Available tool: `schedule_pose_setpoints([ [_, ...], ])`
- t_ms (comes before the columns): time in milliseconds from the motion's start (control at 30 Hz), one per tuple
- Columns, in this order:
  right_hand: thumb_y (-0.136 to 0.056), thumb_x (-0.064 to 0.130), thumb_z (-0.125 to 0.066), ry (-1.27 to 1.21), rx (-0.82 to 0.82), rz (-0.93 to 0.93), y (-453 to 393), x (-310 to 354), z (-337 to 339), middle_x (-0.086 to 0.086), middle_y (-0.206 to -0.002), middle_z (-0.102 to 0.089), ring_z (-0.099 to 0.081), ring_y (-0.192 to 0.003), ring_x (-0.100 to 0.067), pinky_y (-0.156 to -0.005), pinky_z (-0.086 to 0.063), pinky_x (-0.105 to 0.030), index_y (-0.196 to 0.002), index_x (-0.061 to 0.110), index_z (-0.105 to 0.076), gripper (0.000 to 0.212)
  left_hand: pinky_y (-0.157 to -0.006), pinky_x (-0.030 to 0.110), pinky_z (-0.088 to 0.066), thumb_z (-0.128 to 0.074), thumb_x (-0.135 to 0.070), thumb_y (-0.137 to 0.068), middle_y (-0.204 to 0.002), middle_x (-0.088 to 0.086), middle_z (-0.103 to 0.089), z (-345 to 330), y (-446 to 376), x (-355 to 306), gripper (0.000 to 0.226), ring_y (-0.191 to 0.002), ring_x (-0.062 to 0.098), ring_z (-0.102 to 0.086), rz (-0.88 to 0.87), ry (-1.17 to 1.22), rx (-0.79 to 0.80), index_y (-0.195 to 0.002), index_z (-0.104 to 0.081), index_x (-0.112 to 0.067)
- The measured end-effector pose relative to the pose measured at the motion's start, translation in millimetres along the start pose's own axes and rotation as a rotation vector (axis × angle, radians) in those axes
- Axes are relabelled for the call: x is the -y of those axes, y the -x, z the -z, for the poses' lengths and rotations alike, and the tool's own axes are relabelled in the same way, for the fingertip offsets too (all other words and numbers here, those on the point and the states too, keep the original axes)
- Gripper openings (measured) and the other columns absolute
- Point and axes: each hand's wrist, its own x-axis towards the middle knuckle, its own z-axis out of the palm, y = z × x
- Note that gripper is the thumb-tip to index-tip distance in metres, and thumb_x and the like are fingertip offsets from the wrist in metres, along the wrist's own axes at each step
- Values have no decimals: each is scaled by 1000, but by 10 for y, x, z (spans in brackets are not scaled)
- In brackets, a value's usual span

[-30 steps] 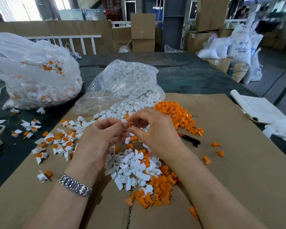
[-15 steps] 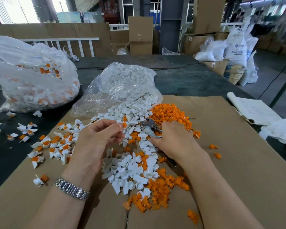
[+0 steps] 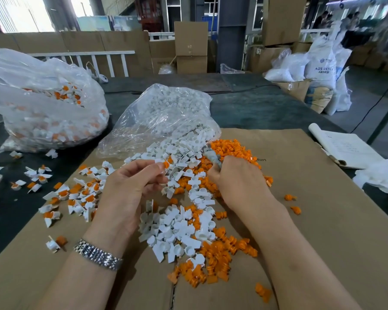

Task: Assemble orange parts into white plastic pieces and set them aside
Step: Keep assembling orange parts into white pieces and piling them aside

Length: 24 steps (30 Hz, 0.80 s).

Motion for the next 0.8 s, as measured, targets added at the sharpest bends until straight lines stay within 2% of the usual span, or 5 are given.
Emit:
schedule_pose_setpoints([
  [100, -95, 41, -60, -231, 59, 57, 18, -39, 160, -4, -69, -51, -49, -62, -23, -55, -36, -35, -81, 8, -57, 36, -57, 19, -57, -83, -13, -71, -80, 8, -75, -8, -6, -7, 5, -69, 16, -72, -2, 95, 23, -76, -80, -14],
  [233, -101, 31, -54, -383, 344, 180, 131, 37, 344, -17, -89, -70, -68, -81, -31, -74, -57, -45, -88, 9, -65, 27, -56, 19, -55, -83, -17, -68, -81, 8, -74, 11, -20, -6, 21, -70, 15, -71, -8, 165, 40, -86, -77, -9],
  [533, -104, 35, -48, -326, 477, 233, 256, 251, 416, -26, -104, -68, -64, -95, -40, -85, -51, -57, -99, -3, -61, 40, -56, 18, -54, -82, -14, -73, -81, 7, -74, -30, 12, 3, 22, -70, 15, -72, -52, 202, 61, -92, -74, -7],
  [700, -104, 37, -47, -286, 464, 220, 251, 275, 404, -26, -107, -67, -62, -85, -40, -77, -51, -50, -101, -4, -60, 43, -57, 18, -54, -80, -12, -80, -83, 8, -75, -61, 34, 9, 20, -73, 16, -73, -69, 166, 30, -97, -72, -5],
  [800, -104, 37, -47, -261, 463, 225, 251, 280, 387, -24, -93, -66, -54, -70, -32, -65, -45, -43, -100, -3, -60, 43, -59, 19, -54, -80, -15, -77, -84, 8, -75, -83, 48, 18, 26, -75, 16, -73, -89, 142, 16, -100, -72, -4],
])
